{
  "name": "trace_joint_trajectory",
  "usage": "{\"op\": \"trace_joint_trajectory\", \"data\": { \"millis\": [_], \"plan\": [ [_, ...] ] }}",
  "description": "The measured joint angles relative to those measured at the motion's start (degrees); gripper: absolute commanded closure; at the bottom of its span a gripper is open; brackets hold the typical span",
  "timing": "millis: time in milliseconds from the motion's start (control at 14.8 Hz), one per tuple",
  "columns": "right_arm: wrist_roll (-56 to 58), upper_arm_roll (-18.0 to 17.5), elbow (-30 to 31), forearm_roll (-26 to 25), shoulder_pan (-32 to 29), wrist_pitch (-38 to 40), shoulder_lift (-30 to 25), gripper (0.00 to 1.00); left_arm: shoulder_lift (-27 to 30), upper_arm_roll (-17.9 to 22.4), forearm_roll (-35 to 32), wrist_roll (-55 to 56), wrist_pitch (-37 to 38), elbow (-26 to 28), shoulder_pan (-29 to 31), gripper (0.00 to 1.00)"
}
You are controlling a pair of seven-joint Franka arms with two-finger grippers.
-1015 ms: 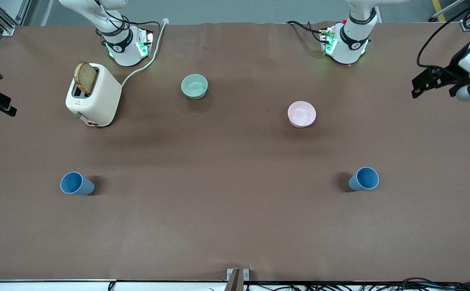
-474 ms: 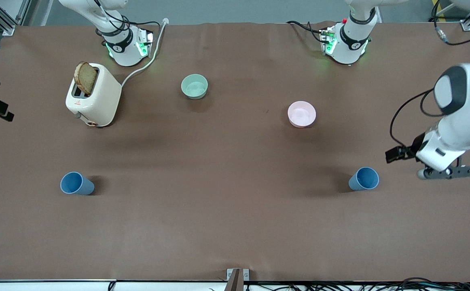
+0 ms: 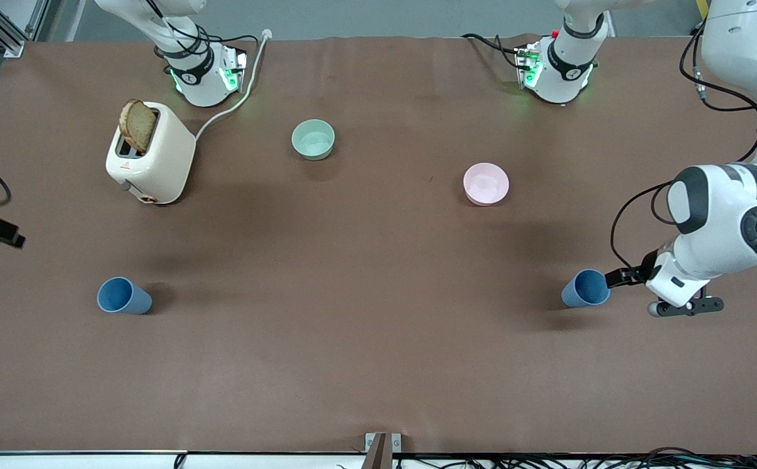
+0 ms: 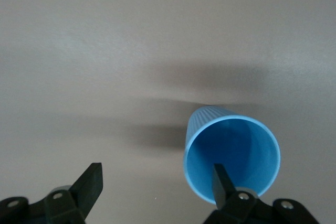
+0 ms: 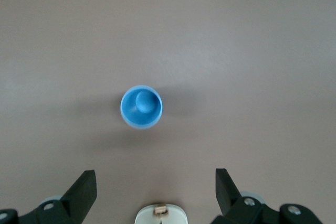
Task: Stack blue cups with both arms
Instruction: 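Grasp the blue cup with the left gripper while the right gripper grasps the other cup, then carry the cup with the left gripper to mid-table while the right gripper lifts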
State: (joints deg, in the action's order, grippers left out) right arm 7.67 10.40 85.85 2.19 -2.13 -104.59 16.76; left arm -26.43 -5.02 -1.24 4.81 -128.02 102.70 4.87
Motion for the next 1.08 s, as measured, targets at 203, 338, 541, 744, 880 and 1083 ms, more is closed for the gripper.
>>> {"op": "trace_joint_trajectory", "data": {
  "millis": [203, 338, 541, 744, 880, 1083],
  "plan": [
    [4.1, 2.0, 0.0, 6.1, -0.1, -4.5, 8.1, 0.0, -1.8, -0.2, 0.0, 0.1, -0.4, 0.1, -0.6, 0.61],
    [6.4, 2.6, -0.2, 7.8, -0.3, -8.8, 12.6, 0.0, -3.3, -0.5, 0.0, 0.1, -1.2, 0.2, -0.7, 0.84],
    [9.5, 2.7, -0.4, 9.6, -0.3, -12.7, 17.4, 0.0, -4.5, -0.6, 0.0, 0.1, -1.7, 0.3, -0.7, 0.99],
    [14.7, 2.9, -0.4, 16.0, -0.6, -13.3, 20.3, 0.03, -4.3, -1.4, 0.2, 0.6, -1.9, 0.1, -0.6, 1.0],
    [16.4, 3.0, 0.3, 17.1, -0.8, -13.6, 21.1, 0.13, -3.8, -3.6, 0.2, 4.9, -1.9, -0.1, -0.5, 1.0],
    [17.2, 2.9, 2.7, 17.2, -0.8, -14.6, 21.4, 0.65, -1.8, -10.2, 0.2, 16.4, -0.9, -0.6, -0.6, 1.0]
  ]
}}
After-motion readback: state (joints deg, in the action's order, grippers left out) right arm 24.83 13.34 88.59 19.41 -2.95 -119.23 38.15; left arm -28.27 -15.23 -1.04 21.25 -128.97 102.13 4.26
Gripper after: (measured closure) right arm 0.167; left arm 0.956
